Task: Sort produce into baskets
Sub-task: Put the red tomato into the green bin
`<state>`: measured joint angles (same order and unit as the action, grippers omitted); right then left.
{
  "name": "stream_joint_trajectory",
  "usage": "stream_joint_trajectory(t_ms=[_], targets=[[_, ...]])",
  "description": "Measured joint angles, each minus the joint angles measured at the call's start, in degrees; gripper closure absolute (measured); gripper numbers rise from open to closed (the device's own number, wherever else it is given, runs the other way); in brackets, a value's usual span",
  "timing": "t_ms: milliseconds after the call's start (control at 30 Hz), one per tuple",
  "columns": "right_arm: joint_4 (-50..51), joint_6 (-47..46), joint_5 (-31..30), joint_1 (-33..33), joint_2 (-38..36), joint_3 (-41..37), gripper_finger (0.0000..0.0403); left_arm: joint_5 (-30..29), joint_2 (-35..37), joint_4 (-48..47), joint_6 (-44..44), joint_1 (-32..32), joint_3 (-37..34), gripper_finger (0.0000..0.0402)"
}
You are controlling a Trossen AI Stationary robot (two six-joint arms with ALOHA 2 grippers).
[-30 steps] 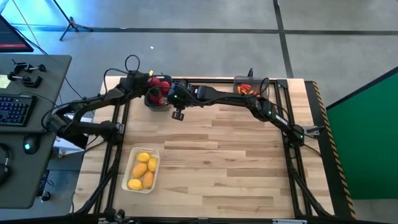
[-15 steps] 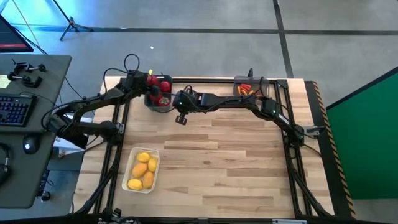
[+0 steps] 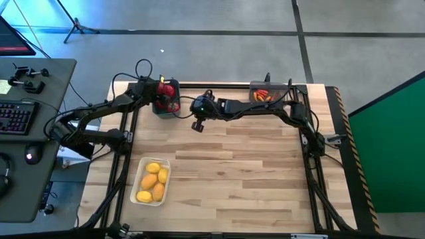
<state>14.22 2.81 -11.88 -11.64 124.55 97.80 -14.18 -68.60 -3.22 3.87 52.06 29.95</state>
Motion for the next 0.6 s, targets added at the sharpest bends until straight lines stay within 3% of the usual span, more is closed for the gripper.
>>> stream_joint_trajectory(t_ms=[233, 600], targets=[[0.7, 0.05, 0.01, 0.01, -0.46, -0.22, 0.0403, -4.21, 0.0, -0.95, 0.23, -0.75, 0.09, 0.0139], [2.09, 0.18, 0.03, 0.0, -0.46, -0.22, 0.0403, -6.44, 0.0, -7.33, -1.5, -1.91, 3.66, 0.0106]])
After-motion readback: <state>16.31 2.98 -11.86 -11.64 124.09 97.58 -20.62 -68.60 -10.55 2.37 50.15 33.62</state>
